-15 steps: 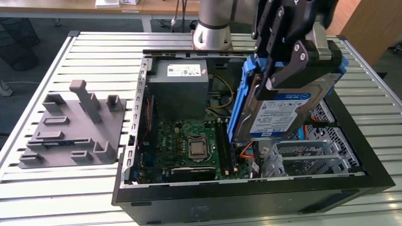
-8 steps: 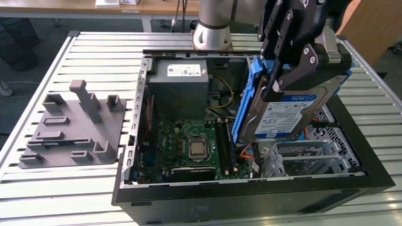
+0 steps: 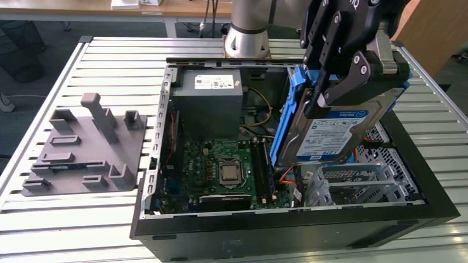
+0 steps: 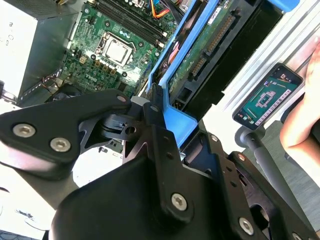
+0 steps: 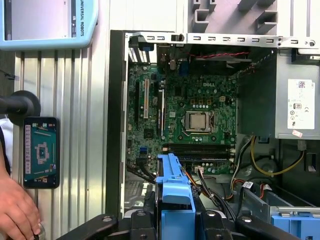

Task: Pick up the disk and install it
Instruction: 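Insert the disk into the insertion slot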

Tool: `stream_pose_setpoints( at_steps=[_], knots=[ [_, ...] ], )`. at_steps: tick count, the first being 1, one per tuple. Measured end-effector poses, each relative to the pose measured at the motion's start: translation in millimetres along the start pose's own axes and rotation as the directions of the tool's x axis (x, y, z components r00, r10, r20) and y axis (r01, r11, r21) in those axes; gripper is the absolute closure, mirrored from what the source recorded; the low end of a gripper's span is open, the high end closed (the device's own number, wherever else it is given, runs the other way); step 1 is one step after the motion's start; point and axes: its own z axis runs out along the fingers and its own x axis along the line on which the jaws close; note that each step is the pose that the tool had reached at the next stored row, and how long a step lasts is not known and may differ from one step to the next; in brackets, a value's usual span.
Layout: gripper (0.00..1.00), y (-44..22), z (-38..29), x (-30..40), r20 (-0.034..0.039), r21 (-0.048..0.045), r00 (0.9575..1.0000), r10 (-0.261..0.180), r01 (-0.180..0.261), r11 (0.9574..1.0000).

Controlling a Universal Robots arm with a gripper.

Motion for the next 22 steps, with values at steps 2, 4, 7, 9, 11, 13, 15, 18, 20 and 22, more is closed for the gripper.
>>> stream_pose_setpoints(
  at_steps=[2,4,7,9,11,13,15,18,20,22],
  knots=[
    [0.64,0.0,0.1,0.4,0.0001,0.0000,1.0000,0.000,0.000,1.0000],
    [0.64,-0.1,0.1,1.8,-0.0001,0.0000,1.0000,0.000,0.000,1.0000],
    [0.64,-1.4,0.8,5.7,0.0001,0.0000,1.0000,0.000,0.000,1.0000],
    [0.64,-6.6,1.5,7.1,0.0001,-0.0001,1.0000,0.000,0.000,1.0000],
    [0.64,-13.5,2.4,7.9,0.0006,-0.0003,1.0000,0.000,0.000,1.0000],
    [0.64,-20.5,3.6,8.3,0.0006,-0.0006,1.0000,0.000,0.000,1.0000],
    [0.64,-27.8,5.1,8.6,0.0009,-0.0006,1.0000,0.000,0.000,1.0000],
    [0.64,-35.6,6.7,8.8,0.0007,-0.0008,1.0000,0.000,0.000,1.0000],
    [0.64,-35.9,6.7,8.9,0.0006,-0.0008,1.0000,0.000,0.000,1.0000],
    [0.64,-35.9,6.9,8.9,0.0008,-0.0007,1.0000,0.000,0.000,1.0000]
  ],
)
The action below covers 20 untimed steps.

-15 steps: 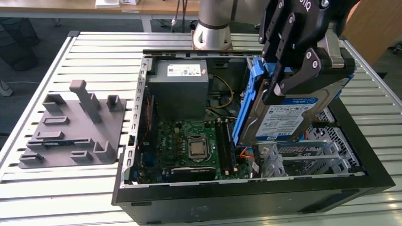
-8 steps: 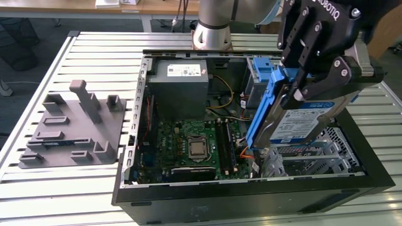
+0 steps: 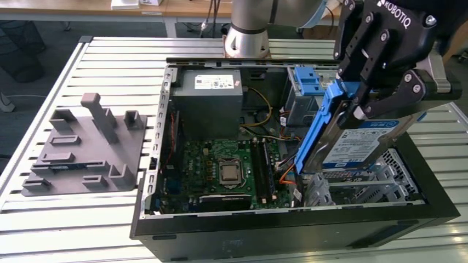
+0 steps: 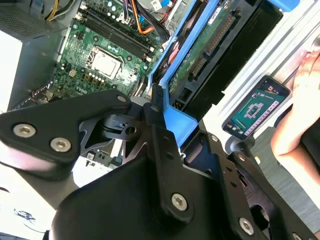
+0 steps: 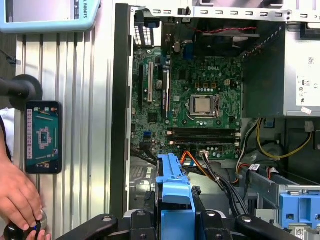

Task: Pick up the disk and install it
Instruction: 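Insert the disk into the insertion slot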

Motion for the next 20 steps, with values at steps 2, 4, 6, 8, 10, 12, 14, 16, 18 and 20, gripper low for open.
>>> stream_pose_setpoints(
  at_steps=[2,4,6,8,10,12,14,16,18,20],
  knots=[
    [0.64,-0.1,0.0,0.0,0.0000,0.0000,1.0000,0.000,0.000,1.0000],
    [0.64,-0.1,0.0,0.0,0.0000,0.0000,1.0000,0.000,0.000,1.0000],
    [0.64,-1.3,0.3,0.0,0.0002,0.0000,1.0000,0.000,0.000,1.0000],
    [0.64,-4.5,0.6,0.0,0.0002,0.0000,1.0000,0.000,0.000,1.0000],
    [0.64,-9.3,1.1,0.0,0.0001,0.0001,1.0000,0.000,0.000,1.0000],
    [0.64,-13.1,1.9,0.0,0.0001,0.0000,1.0000,0.000,0.000,1.0000],
    [0.64,-17.1,3.0,0.1,0.0002,0.0000,1.0000,0.000,0.000,1.0000],
    [0.64,-20.7,3.8,0.0,0.0000,0.0001,1.0000,0.000,0.000,1.0000],
    [0.64,-21.4,3.8,0.1,-0.0002,0.0000,1.0000,0.000,0.000,1.0000],
    [0.64,-21.5,4.0,0.1,0.0001,0.0000,1.0000,0.000,0.000,1.0000]
  ],
)
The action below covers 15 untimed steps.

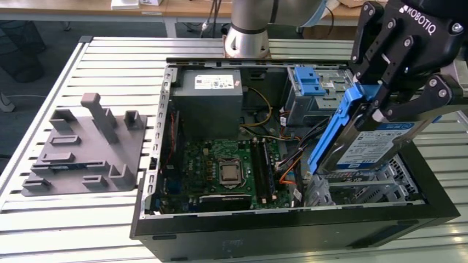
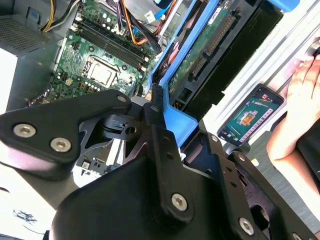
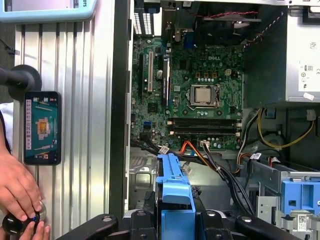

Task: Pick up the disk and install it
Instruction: 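Insert the disk into the insertion slot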

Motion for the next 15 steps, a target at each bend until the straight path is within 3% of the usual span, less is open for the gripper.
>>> stream_pose_setpoints(
  at_steps=[10,15],
  knots=[
    [0.64,-0.3,0.3,1.1,0.0000,0.0000,1.0000,0.000,0.000,1.0000],
    [0.64,-6.5,2.5,1.7,0.0001,0.0000,1.0000,0.000,0.000,1.0000]
  ],
)
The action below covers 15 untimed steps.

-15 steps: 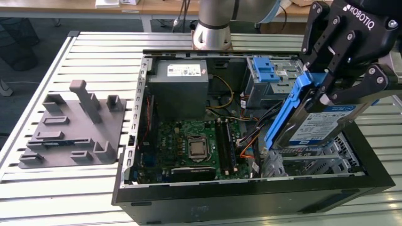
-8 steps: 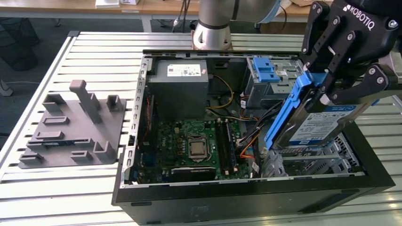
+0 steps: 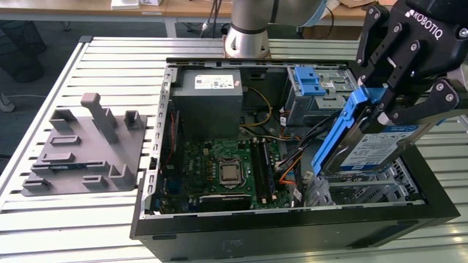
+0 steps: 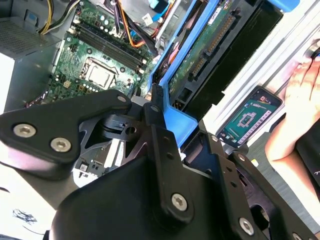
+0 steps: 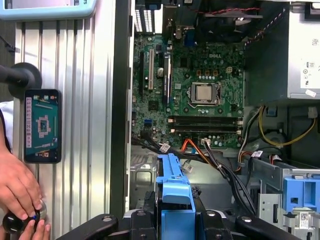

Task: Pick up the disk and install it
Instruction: 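Insert the disk into the insertion slot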

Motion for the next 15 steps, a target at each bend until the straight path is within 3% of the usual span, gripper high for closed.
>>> stream_pose_setpoints(
  at_steps=[15],
  knots=[
    [0.64,-18.1,11.3,-0.2,-0.0001,0.0001,1.0000,0.007,-0.007,1.0000]
  ],
)
